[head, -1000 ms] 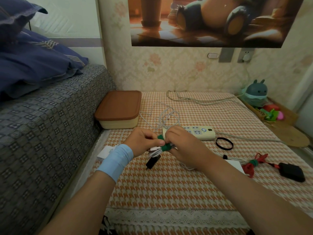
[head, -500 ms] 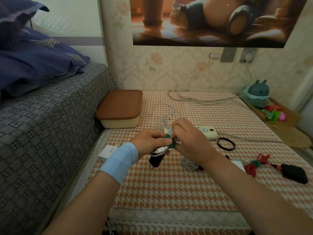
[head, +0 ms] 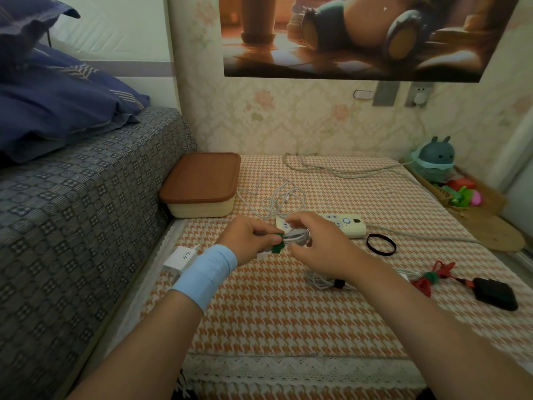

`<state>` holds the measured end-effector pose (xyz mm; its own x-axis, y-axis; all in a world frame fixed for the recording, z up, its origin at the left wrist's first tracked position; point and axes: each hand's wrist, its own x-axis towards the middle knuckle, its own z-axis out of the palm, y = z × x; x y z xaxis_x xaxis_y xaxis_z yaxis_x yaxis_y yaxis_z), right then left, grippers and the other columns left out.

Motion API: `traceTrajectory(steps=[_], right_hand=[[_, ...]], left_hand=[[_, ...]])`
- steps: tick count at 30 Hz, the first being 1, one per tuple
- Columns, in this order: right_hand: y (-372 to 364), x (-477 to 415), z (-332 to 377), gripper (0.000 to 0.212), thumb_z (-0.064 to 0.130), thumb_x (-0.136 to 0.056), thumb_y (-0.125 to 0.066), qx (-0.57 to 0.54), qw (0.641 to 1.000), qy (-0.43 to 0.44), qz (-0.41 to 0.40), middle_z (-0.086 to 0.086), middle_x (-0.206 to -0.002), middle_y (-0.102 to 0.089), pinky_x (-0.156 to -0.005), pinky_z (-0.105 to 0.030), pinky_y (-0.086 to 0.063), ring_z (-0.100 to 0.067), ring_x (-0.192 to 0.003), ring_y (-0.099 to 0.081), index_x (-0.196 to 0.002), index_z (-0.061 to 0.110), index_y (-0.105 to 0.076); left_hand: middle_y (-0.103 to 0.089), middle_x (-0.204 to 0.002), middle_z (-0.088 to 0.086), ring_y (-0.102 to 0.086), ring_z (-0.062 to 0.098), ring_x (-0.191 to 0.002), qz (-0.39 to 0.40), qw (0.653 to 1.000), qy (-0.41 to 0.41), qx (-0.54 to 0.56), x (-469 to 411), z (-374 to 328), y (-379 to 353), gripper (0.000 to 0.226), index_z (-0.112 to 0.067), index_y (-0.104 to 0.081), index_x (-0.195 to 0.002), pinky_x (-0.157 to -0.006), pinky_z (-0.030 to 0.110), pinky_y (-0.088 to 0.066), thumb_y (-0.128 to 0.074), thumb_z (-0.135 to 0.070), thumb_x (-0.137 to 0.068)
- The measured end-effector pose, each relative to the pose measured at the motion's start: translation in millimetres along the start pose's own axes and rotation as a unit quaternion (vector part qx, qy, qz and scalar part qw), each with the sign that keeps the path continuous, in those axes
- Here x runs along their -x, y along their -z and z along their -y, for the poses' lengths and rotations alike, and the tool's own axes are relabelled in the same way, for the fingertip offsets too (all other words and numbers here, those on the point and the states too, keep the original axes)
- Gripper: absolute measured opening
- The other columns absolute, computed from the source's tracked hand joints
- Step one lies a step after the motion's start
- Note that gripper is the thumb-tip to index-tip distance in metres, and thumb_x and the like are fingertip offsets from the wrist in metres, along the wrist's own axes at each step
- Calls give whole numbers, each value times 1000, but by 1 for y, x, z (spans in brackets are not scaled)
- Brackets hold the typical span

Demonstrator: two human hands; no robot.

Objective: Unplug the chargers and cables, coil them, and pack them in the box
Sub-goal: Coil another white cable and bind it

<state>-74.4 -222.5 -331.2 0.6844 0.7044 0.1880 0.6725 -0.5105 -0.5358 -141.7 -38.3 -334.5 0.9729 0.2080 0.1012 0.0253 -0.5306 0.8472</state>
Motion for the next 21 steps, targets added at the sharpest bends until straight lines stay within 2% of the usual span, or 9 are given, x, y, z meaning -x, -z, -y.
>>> traceTrajectory(steps=[2, 4, 6, 9, 12, 15, 18, 21], right_hand=[[4, 0, 0, 46, 41, -94, -68, 11, 1000, -13, 4, 12, -131, -54, -97, -26, -44, -6, -116, -53, -137, 27, -57], [6, 0, 0, 31, 39, -90, -74, -13, 1000, -17, 0, 11, -114, -63, -87, -27, -49, -6, -101, -59, -118, 26, -69], [7, 0, -2, 25, 36, -85, -80, -36, 999, -14, -15, 11, -103, -64, -80, -27, -51, -5, -92, -60, -106, 25, -71], [3, -2, -5, 24, 34, -85, -81, -16, 999, 14, -25, 14, -98, -59, -76, -19, -46, -2, -89, -56, -103, 23, -70], [-7, -5, -7, 24, 34, -86, -79, 10, 998, 47, -33, 13, -97, -56, -73, -12, -39, -4, -87, -54, -103, 22, -68], [-14, -8, -8, 21, 29, -88, -78, 7, 997, 59, -44, 12, -100, -54, -75, -10, -39, -3, -88, -53, -103, 23, -65], [-17, -10, -11, 21, 27, -88, -78, 4, 997, 52, -55, 12, -101, -54, -80, -13, -39, -5, -90, -53, -103, 24, -63], [-27, -8, -14, 22, 30, -90, -76, 8, 998, 28, -56, 9, -103, -54, -83, -23, -43, -10, -94, -52, -105, 23, -61]], left_hand=[[-74, -87, -10, -68, 2, -79, 10, 999, -34, -22, 0, -2, -4, 16, -19, -78, -101, -69, 11, -51, -72, -16, -87], [-73, -86, -12, -66, -1, -79, 7, 998, -50, -41, -1, -5, -9, 15, -21, -78, -99, -68, 9, -50, -72, -16, -87], [-73, -84, -13, -67, 2, -78, 6, 998, -45, -31, -3, -4, -11, 13, -23, -78, -95, -68, 13, -52, -75, -16, -84], [-75, -86, 0, -71, 14, -82, 29, 999, 23, 26, -4, -2, -8, 20, -20, -70, -97, -72, 29, -59, -79, -15, -80], [-75, -87, 2, -71, 14, -82, 39, 999, 32, -6, -4, 2, -6, 13, -18, -74, -92, -74, 29, -58, -79, -17, -80], [-74, -75, 2, -67, 12, -68, 0, 1000, 7, -19, -2, 2, -10, 4, -16, -75, -78, -65, 27, -55, -78, -14, -80], [-72, -71, 3, -64, 13, -64, -43, 998, -14, -53, -3, 3, -17, 5, -12, -76, -76, -60, 24, -52, -78, -14, -80], [-70, -71, 2, -62, 13, -64, -35, 994, -22, -105, -6, 4, -22, 5, -13, -76, -77, -58, 24, -48, -77, -16, -80]])
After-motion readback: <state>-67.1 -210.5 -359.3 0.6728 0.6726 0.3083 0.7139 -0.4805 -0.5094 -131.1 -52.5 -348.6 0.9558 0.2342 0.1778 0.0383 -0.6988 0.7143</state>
